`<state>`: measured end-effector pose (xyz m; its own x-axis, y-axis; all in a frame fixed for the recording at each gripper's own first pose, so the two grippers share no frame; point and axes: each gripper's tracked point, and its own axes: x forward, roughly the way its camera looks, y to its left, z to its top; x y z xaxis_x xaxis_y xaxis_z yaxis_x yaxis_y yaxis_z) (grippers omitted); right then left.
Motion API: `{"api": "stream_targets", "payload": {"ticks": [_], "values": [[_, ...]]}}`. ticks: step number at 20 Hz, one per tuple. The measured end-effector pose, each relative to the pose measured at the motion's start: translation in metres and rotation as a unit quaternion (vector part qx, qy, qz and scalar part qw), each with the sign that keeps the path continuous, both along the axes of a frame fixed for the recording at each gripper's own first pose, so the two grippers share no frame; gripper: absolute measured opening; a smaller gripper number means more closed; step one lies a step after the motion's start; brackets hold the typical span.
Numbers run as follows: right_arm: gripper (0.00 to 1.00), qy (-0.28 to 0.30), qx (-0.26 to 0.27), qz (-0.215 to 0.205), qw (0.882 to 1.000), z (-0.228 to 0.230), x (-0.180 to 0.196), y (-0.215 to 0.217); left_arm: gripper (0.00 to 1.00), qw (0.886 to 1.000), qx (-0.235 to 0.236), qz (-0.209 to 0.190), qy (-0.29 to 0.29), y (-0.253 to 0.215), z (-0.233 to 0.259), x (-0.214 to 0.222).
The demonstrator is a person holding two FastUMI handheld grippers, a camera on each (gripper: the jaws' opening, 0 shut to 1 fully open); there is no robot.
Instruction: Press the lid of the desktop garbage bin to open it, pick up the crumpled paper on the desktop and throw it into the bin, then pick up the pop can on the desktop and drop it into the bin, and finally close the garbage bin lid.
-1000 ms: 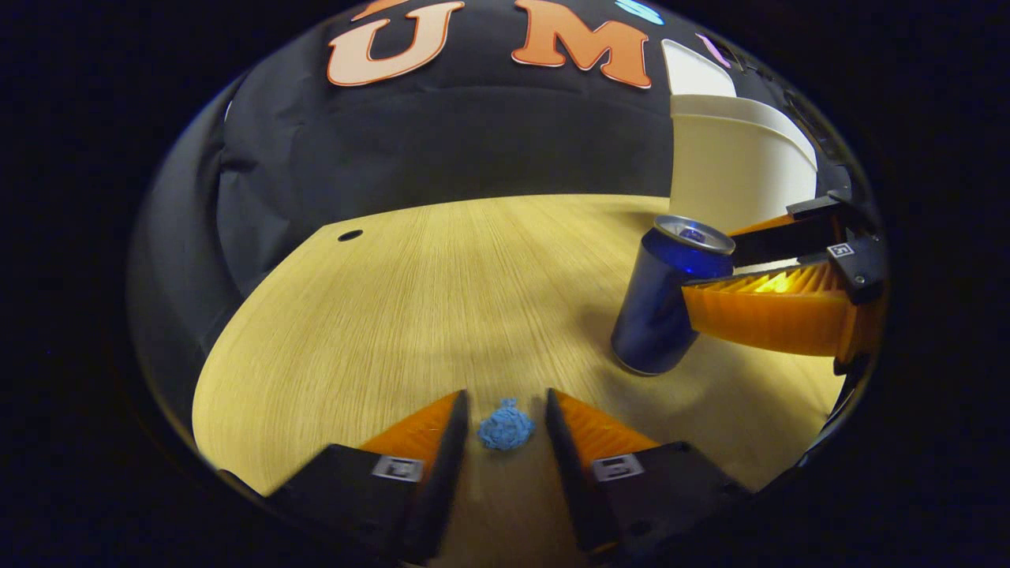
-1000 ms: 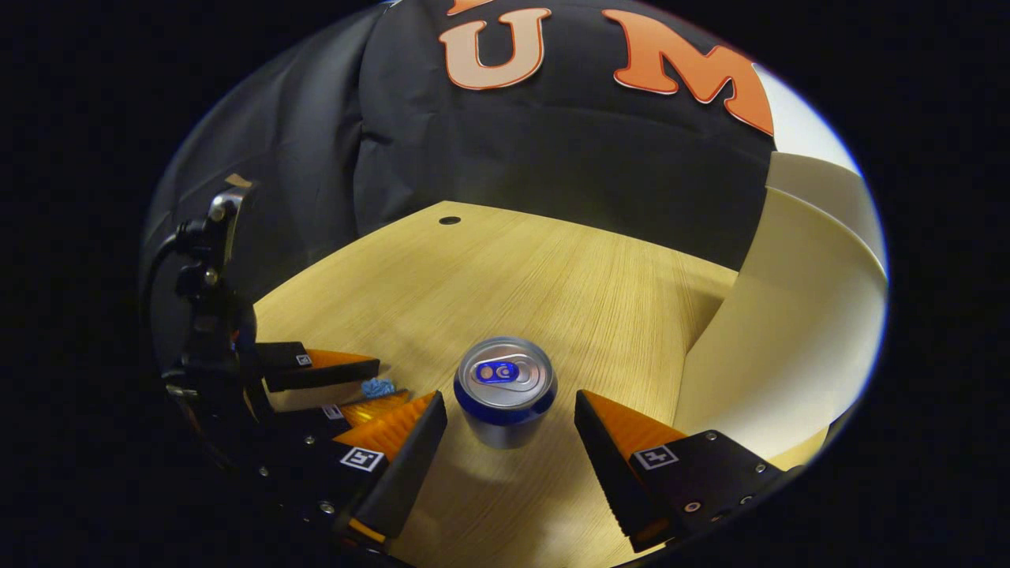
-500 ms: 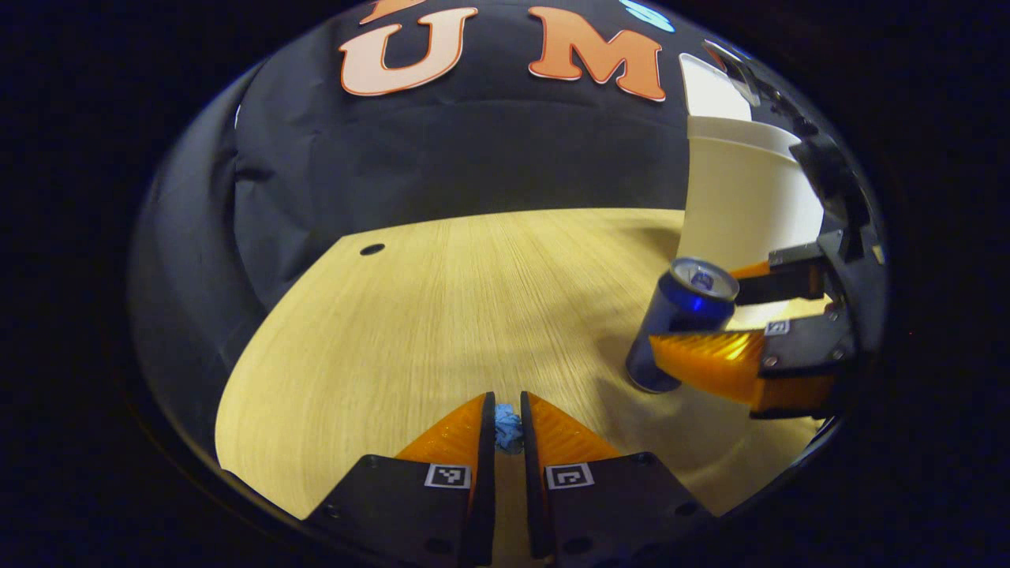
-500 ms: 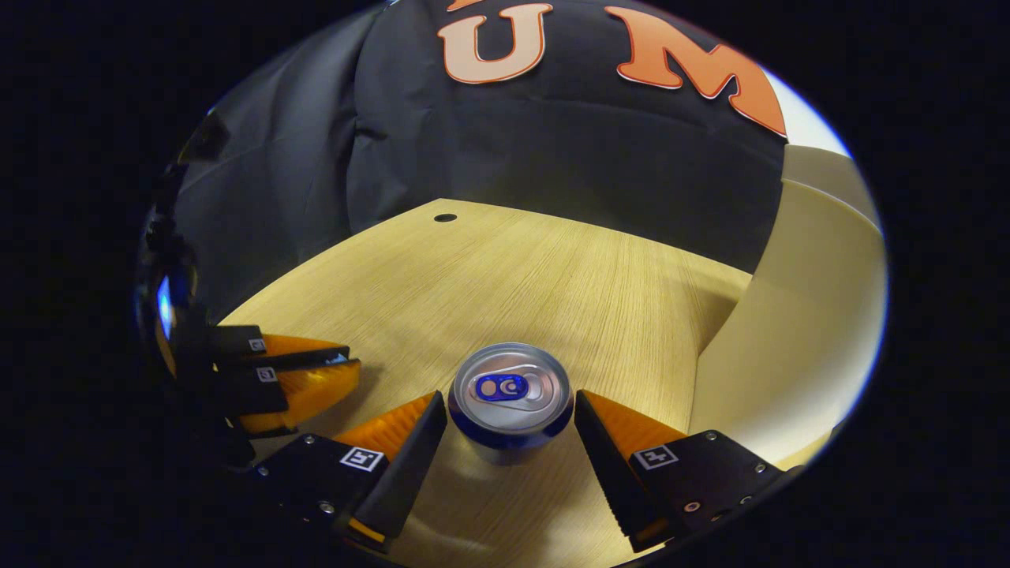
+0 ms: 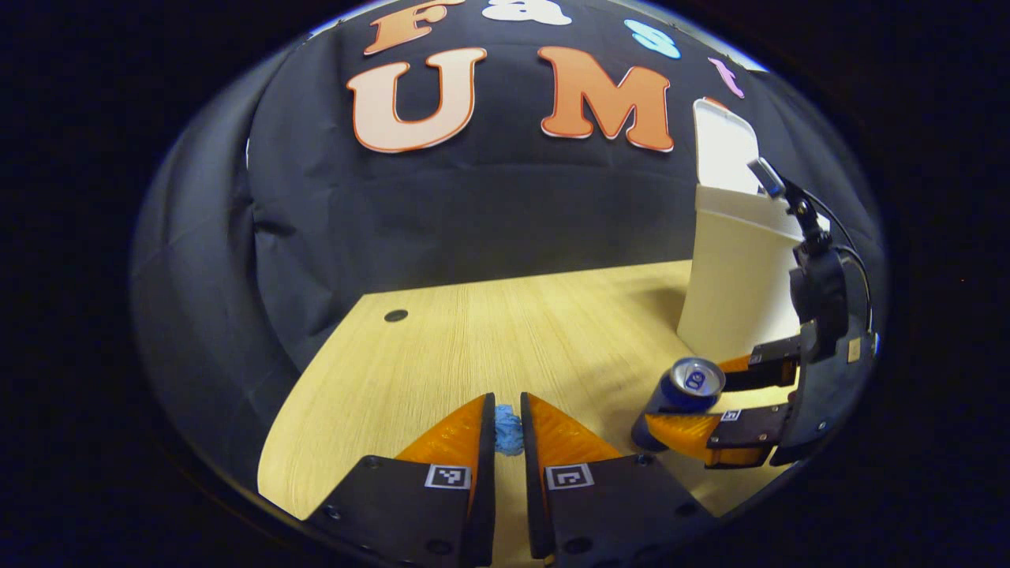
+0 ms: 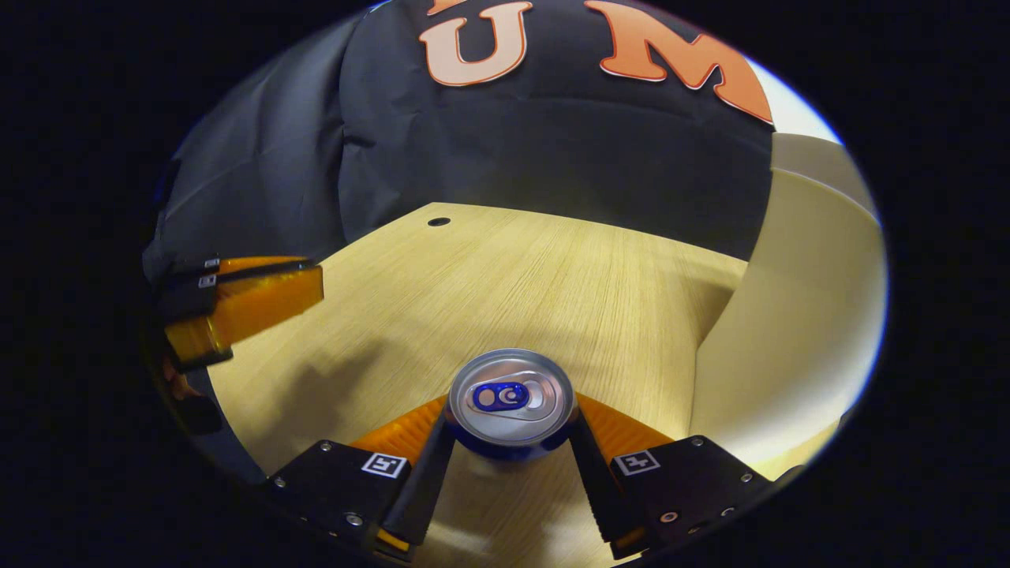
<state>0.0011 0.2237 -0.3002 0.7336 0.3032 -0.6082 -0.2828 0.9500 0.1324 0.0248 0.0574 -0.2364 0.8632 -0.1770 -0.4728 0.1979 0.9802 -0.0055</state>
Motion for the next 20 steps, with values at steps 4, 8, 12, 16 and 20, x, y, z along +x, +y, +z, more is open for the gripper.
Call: {"api": "stream_targets", "payload": {"ticks": [4,8,12,16,20], "values": [[0.8,-0.006,0.01,-0.015,1.0,0.018,-0.018,-0.016,0.2,0.999,-0.016,-0.014,-0.038,-0.02,0.047,0.017],[0.8,-0.014,0.0,-0.031,0.999,0.033,-0.037,-0.042,0.17,0.995,-0.042,-0.041,-0.076,-0.056,0.091,0.032],[0.8,-0.025,-0.015,-0.062,0.998,0.043,-0.048,-0.08,0.2,0.99,-0.056,-0.081,-0.104,-0.103,0.127,0.039],[0.8,-0.035,-0.024,-0.105,0.994,0.05,-0.061,-0.12,0.2,0.983,-0.079,-0.127,-0.109,-0.158,0.15,0.041],[0.8,-0.049,-0.039,-0.142,0.988,0.067,-0.077,-0.166,0.2,0.976,-0.104,-0.159,-0.105,-0.205,0.176,0.039]]}}
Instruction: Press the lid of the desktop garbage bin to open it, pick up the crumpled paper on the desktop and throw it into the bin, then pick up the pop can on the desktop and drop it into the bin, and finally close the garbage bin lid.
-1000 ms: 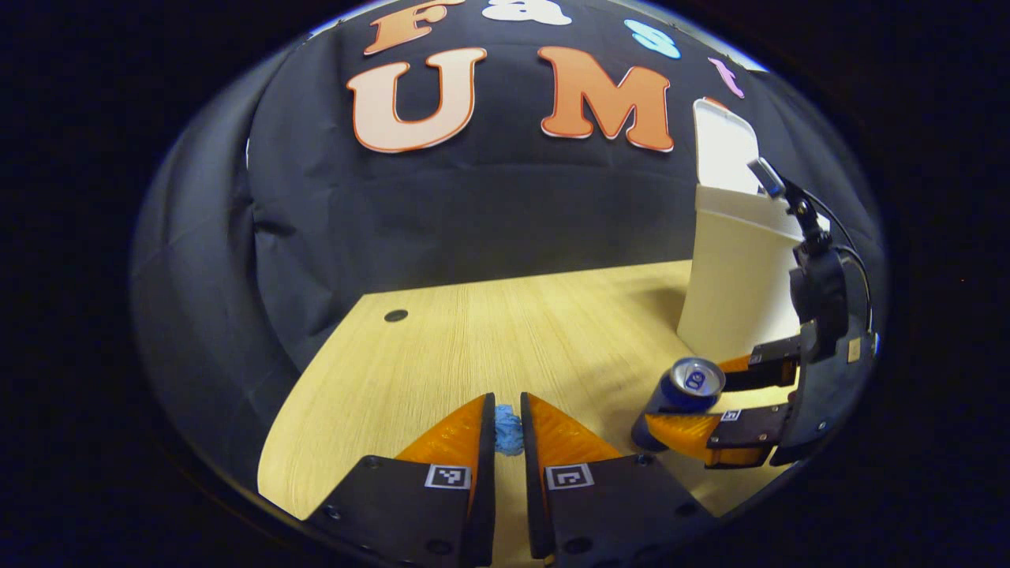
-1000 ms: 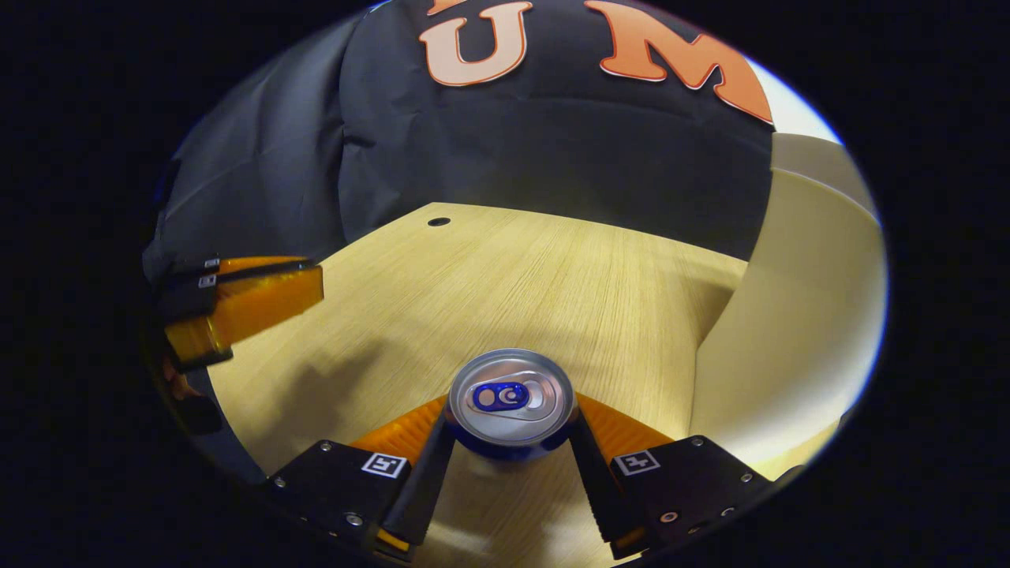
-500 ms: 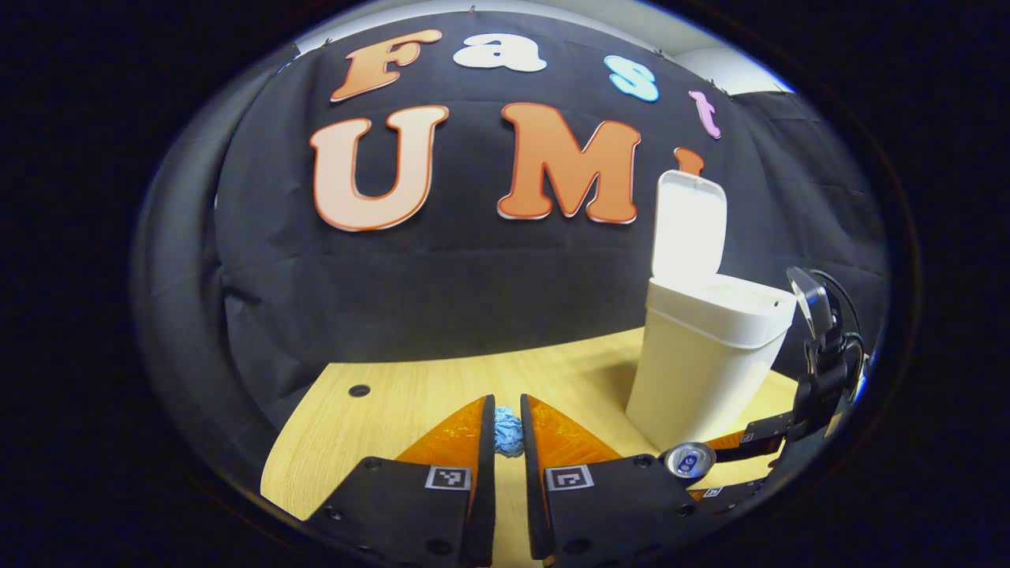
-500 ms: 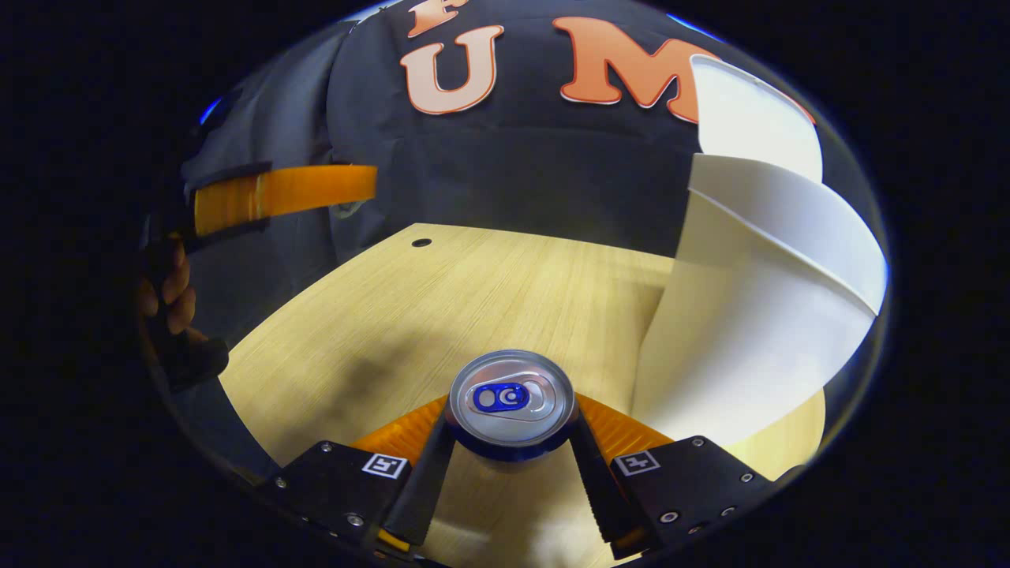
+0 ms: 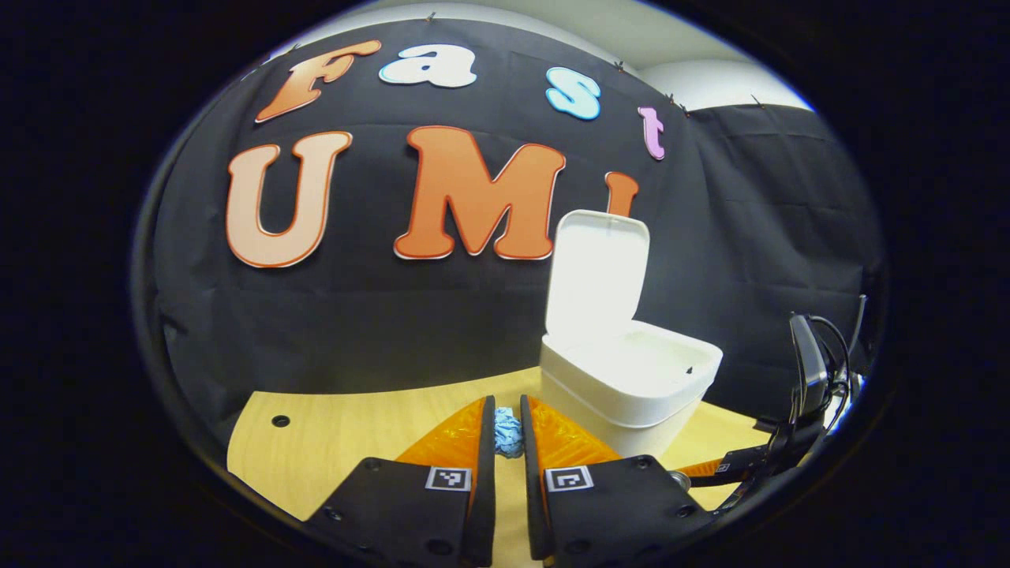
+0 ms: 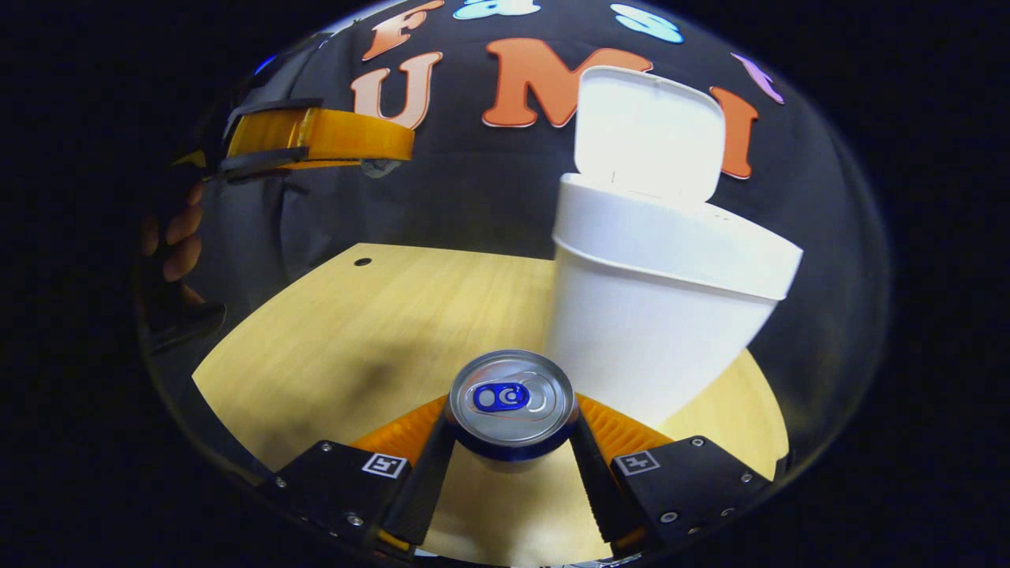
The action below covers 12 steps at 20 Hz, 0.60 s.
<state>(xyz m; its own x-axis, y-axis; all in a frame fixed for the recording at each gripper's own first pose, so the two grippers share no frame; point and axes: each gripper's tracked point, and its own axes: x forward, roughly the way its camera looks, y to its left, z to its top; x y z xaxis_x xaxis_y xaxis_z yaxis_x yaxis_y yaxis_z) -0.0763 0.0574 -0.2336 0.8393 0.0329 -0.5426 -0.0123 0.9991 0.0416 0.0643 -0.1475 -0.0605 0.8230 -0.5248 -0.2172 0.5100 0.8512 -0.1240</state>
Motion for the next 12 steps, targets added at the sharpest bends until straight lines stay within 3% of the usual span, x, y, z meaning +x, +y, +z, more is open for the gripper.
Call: {"api": "stream_targets", "payload": {"ticks": [5,6,7,12], "values": [[0.8,-0.012,-0.011,-0.043,0.999,0.009,-0.019,-0.053,0.2,0.999,-0.009,-0.037,-0.01,-0.051,0.019,0.001],[0.75,-0.014,-0.012,-0.051,0.999,0.009,-0.024,-0.063,0.2,0.999,-0.007,-0.043,-0.01,-0.059,0.02,0.002],[0.8,-0.015,-0.015,-0.062,0.998,0.013,-0.026,-0.073,0.2,0.999,-0.003,-0.048,-0.011,-0.068,0.02,0.001],[0.8,-0.022,-0.02,-0.094,0.995,0.023,-0.035,-0.12,0.2,0.997,0.004,-0.074,-0.012,-0.108,0.022,-0.005]]}}
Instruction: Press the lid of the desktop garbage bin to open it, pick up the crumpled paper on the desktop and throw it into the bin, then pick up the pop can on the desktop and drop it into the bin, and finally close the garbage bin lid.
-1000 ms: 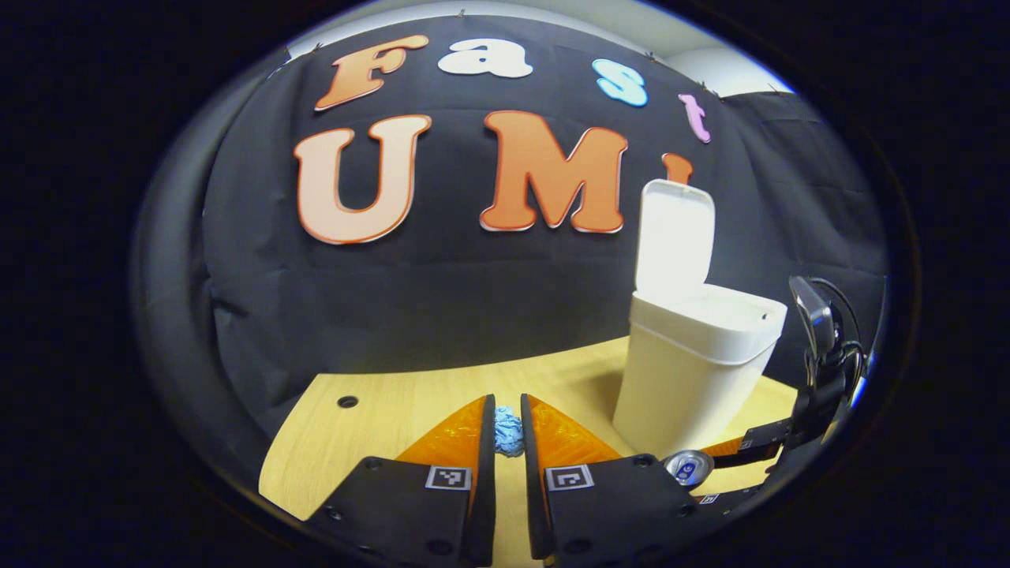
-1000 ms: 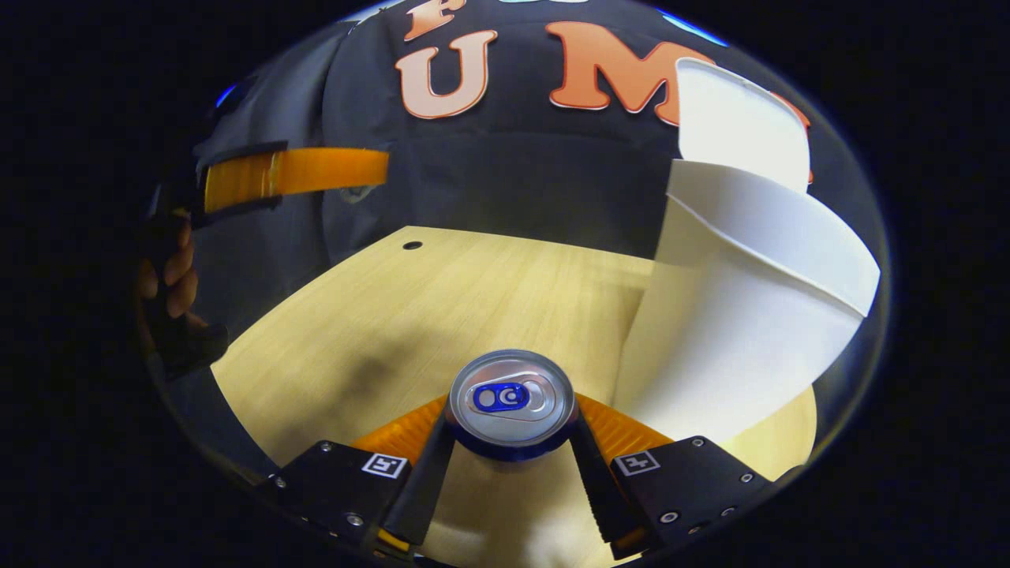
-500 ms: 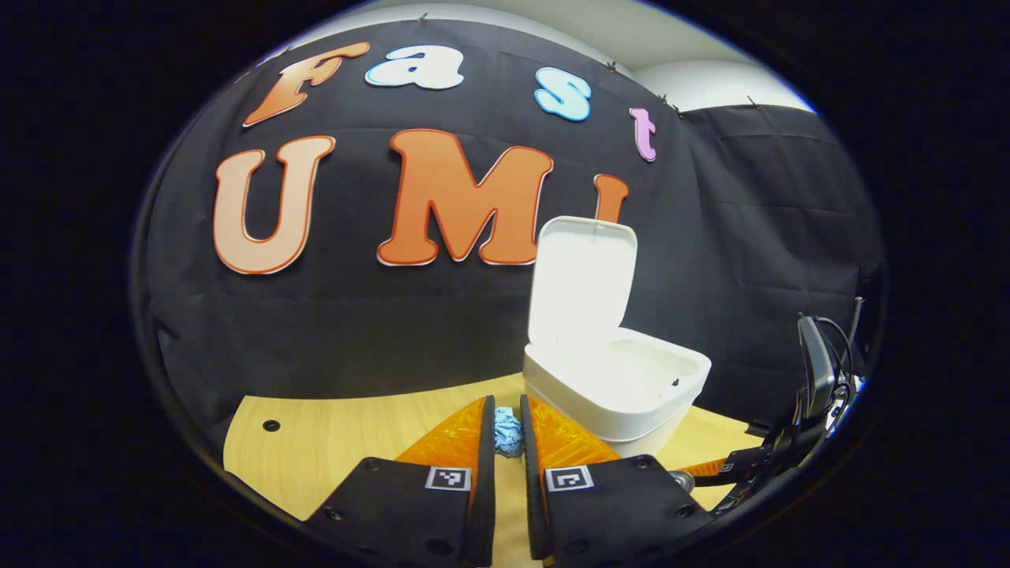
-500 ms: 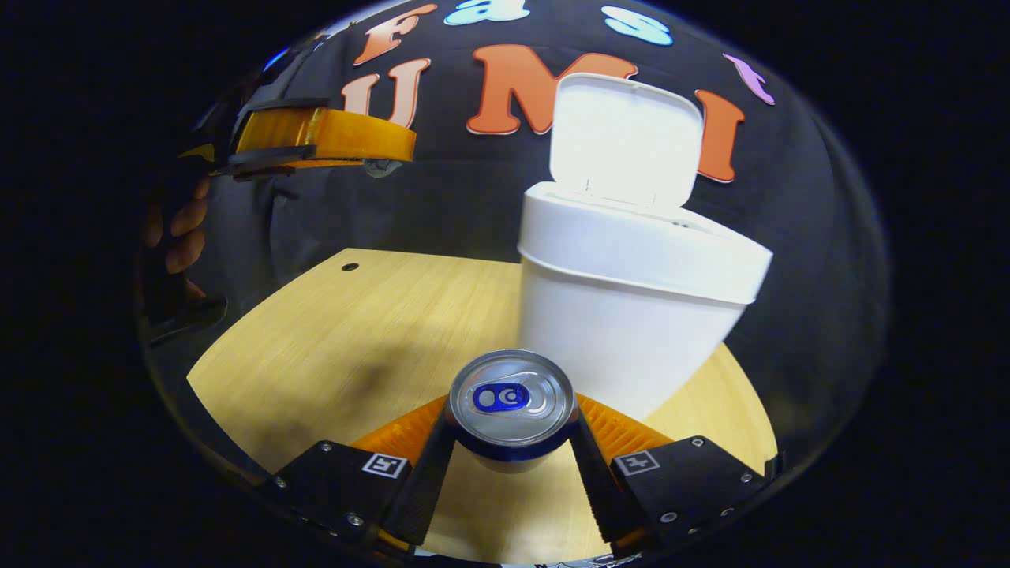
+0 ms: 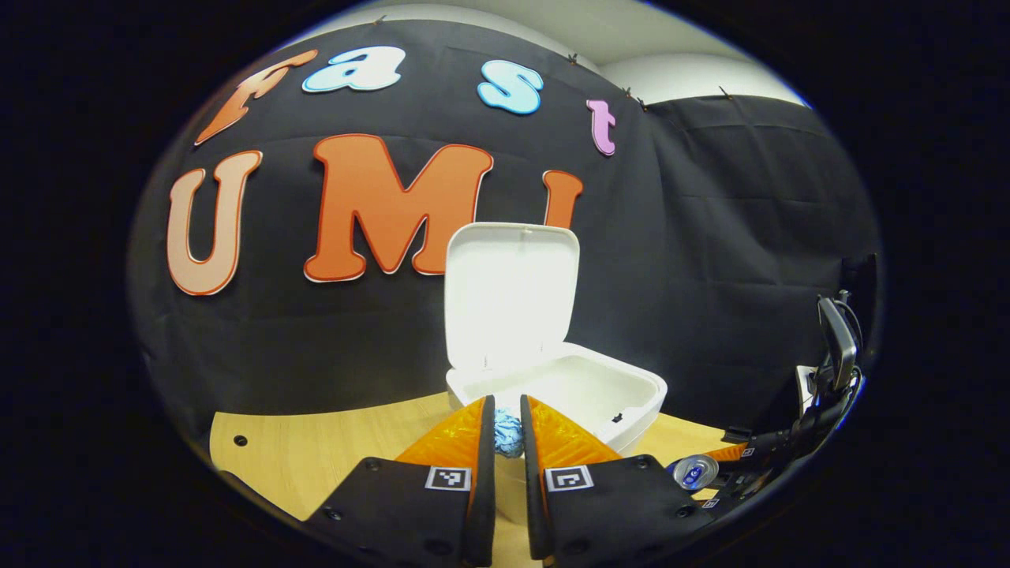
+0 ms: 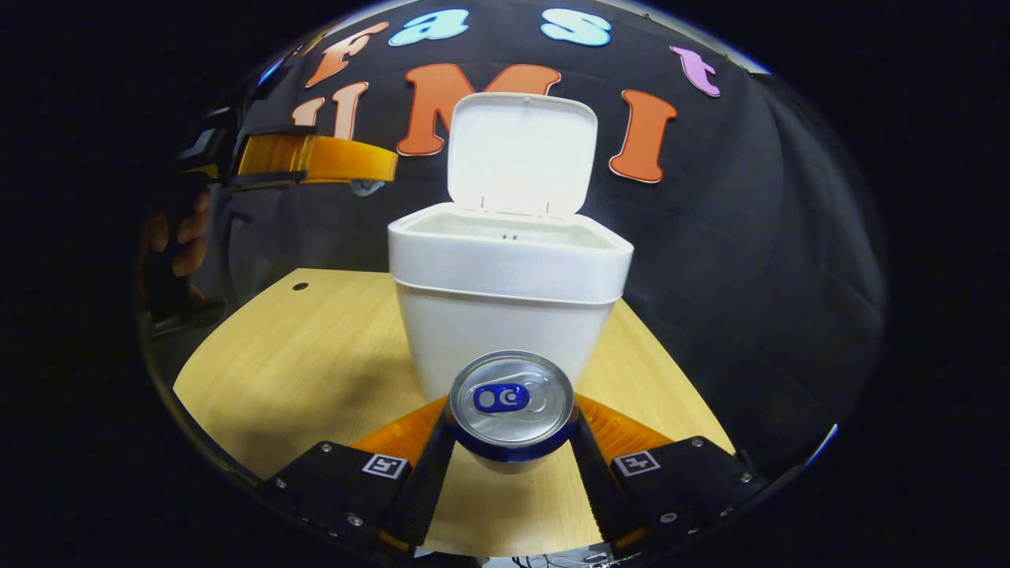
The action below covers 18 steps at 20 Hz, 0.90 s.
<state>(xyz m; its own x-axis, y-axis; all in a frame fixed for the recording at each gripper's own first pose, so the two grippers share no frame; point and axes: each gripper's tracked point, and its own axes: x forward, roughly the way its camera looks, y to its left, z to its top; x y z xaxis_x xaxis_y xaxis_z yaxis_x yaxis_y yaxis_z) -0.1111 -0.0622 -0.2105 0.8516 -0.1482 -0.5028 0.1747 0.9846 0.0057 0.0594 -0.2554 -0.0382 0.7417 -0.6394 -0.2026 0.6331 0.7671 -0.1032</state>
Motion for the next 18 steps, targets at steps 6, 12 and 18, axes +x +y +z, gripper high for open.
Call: {"api": "stream_targets", "payload": {"ticks": [6,12,18], "values": [[0.75,-0.021,0.001,-0.028,0.999,0.031,-0.001,-0.052,0.18,1.0,0.005,-0.004,0.023,-0.031,-0.016,0.005],[0.8,-0.06,-0.004,-0.036,0.998,0.075,0.012,-0.092,0.24,1.0,0.024,0.001,0.02,-0.042,-0.024,0.004],[0.8,-0.1,-0.024,-0.024,0.994,0.125,0.036,-0.113,0.4,0.999,0.014,0.01,0.04,-0.039,-0.032,0.002]]}}
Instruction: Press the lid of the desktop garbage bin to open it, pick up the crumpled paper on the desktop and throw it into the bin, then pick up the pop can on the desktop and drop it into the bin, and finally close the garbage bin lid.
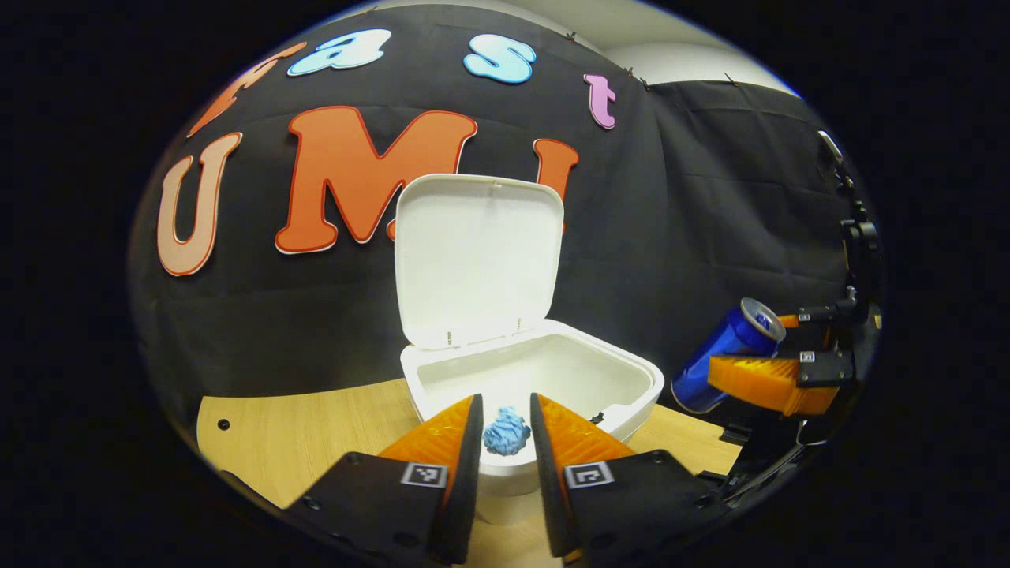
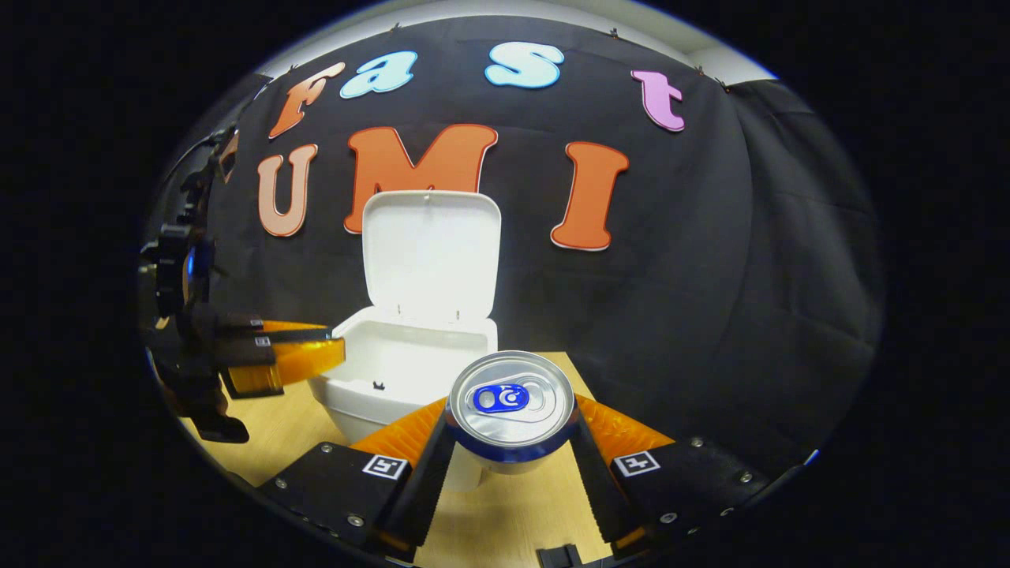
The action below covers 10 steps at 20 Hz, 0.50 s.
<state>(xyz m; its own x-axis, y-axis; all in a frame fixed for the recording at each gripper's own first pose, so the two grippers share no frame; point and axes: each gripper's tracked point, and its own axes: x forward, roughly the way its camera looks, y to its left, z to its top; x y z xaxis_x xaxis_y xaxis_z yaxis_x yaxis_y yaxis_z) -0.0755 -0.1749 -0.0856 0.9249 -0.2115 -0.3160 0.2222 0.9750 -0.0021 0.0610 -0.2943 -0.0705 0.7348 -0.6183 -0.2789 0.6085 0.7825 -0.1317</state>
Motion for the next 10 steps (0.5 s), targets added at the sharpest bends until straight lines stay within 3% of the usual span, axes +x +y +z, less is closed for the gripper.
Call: {"api": "stream_targets", "payload": {"ticks": [2,3,5,10], "values": [[0.8,-0.014,-0.005,0.004,1.0,0.016,0.011,-0.002,0.55,1.0,-0.002,0.001,0.0,0.004,0.0,-0.003],[0.8,-0.021,-0.005,0.008,1.0,0.021,0.017,-0.002,0.56,1.0,0.0,0.003,0.0,0.006,-0.002,-0.003],[0.8,-0.031,-0.004,0.018,0.999,0.03,0.028,0.003,0.76,1.0,-0.001,0.008,-0.009,0.012,0.001,-0.004],[0.8,-0.044,0.007,0.04,0.998,0.037,0.056,0.018,0.82,0.999,0.014,0.039,-0.023,0.045,0.003,0.0]]}}
